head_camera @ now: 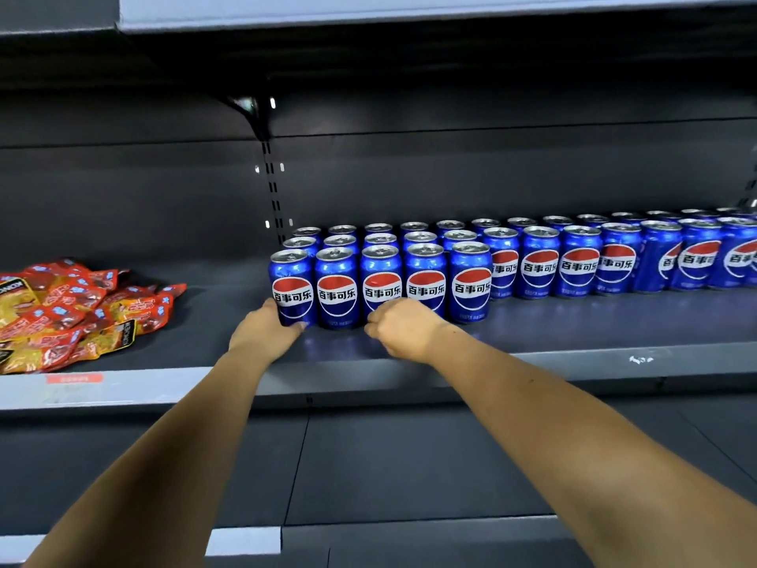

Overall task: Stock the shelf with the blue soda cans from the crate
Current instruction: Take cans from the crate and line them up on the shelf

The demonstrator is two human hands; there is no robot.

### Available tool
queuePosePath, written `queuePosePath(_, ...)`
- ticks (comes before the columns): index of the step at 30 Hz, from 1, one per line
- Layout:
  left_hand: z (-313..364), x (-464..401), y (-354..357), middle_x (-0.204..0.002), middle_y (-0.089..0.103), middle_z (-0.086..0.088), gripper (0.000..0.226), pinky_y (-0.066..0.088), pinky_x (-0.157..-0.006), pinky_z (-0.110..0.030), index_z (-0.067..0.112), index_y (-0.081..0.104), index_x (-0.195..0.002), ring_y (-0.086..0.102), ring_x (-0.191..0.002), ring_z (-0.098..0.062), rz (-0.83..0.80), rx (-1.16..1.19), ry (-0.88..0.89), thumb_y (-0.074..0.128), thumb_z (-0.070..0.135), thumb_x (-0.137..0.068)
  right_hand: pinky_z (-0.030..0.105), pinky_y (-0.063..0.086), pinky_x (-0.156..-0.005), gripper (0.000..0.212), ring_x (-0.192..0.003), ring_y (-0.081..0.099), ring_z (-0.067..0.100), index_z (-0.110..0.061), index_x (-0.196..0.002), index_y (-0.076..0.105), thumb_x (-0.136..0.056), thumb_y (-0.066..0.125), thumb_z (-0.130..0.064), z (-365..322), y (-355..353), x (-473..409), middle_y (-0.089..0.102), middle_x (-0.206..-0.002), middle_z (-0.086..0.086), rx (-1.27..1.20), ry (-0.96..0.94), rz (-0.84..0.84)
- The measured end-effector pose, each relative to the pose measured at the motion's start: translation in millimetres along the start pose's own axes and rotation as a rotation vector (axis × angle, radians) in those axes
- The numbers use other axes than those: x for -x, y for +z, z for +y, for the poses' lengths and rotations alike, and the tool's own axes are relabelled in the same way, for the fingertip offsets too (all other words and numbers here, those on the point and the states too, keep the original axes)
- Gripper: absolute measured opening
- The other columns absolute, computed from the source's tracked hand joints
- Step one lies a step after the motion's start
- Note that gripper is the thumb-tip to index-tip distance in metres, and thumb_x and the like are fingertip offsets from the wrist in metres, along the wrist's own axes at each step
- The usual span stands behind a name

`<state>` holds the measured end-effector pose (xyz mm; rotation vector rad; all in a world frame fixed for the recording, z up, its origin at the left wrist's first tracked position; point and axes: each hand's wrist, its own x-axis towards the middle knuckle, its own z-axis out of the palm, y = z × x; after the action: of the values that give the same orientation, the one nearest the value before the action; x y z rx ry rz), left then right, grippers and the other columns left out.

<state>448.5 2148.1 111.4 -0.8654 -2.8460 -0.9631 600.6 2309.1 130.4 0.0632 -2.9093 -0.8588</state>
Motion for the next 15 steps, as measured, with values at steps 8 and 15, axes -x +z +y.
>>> queuePosePath(8, 68, 81, 21, -0.12, 0.059, -0.017, 0.033, 0.043, -0.083, -0.034, 0.004, 0.052, -0.117, 0.053, -0.111, -0.035, 0.061, -0.129, 0.026, 0.053, 0.026, -0.092, 0.035, 0.032, -0.108, 0.045, -0.131, 0.04, 0.025, -0.008, -0.136, 0.046, -0.093, 0.045, -0.021, 9, -5, 83, 0.044, -0.142, 0.009, -0.116, 0.174, -0.018)
queuePosePath(15, 155, 160, 63, -0.132, 0.054, -0.015, 0.045, 0.041, -0.094, -0.037, 0.008, 0.047, -0.133, 0.05, -0.121, -0.032, 0.001, -0.136, 0.157, 0.052, 0.025, -0.092, 0.03, 0.017, -0.114, 0.055, -0.141, 0.026, 0.02, -0.008, -0.146, 0.031, -0.093, 0.045, -0.016, 22, -16, 193, 0.029, -0.153, 0.008, -0.316, 0.238, 0.021)
